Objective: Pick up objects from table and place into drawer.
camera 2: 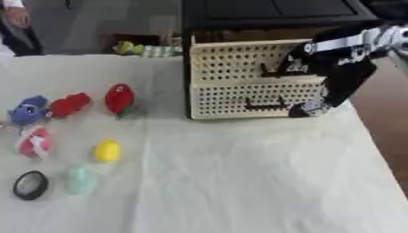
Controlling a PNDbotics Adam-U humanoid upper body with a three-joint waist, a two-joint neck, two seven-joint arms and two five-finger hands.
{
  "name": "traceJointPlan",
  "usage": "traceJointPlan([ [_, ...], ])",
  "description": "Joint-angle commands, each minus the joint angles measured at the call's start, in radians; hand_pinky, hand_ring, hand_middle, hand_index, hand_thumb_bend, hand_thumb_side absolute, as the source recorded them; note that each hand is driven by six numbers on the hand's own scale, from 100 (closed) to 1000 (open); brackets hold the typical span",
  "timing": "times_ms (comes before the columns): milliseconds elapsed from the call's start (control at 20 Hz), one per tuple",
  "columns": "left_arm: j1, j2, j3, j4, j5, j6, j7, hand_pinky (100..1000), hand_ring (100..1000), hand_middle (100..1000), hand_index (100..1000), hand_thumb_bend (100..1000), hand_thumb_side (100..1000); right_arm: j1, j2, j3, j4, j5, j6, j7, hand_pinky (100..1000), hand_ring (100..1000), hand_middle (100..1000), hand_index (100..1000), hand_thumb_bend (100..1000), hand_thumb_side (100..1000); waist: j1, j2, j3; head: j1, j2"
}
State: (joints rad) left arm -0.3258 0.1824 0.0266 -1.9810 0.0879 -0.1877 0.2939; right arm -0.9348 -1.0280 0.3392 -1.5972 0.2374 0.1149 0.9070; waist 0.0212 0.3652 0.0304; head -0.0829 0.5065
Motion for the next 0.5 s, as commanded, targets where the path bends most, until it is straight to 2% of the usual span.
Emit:
traceJointPlan([
  [50, -0.011, 0.005, -0.003, -0.019, 0.005, -0.002, -0.004, 488, 567, 650, 781, 100, 961, 0.004, -0.055, -0.021, -0.047, -0.016, 0.009, 0.000, 100, 100, 100, 850, 466, 345, -0.004, -0.019, -0.001, -0.005, -0.016],
  [500, -0.011, 0.005, -0.003, -0.019, 0.007, -0.002, -0.007, 489, 569, 651, 782, 100, 960, 0.060, -0.098, -0.043, -0.136, -0.046, 0.027, 0.000, 100, 100, 100, 846, 463, 344, -0.003, -0.020, -0.002, -0.007, -0.016],
])
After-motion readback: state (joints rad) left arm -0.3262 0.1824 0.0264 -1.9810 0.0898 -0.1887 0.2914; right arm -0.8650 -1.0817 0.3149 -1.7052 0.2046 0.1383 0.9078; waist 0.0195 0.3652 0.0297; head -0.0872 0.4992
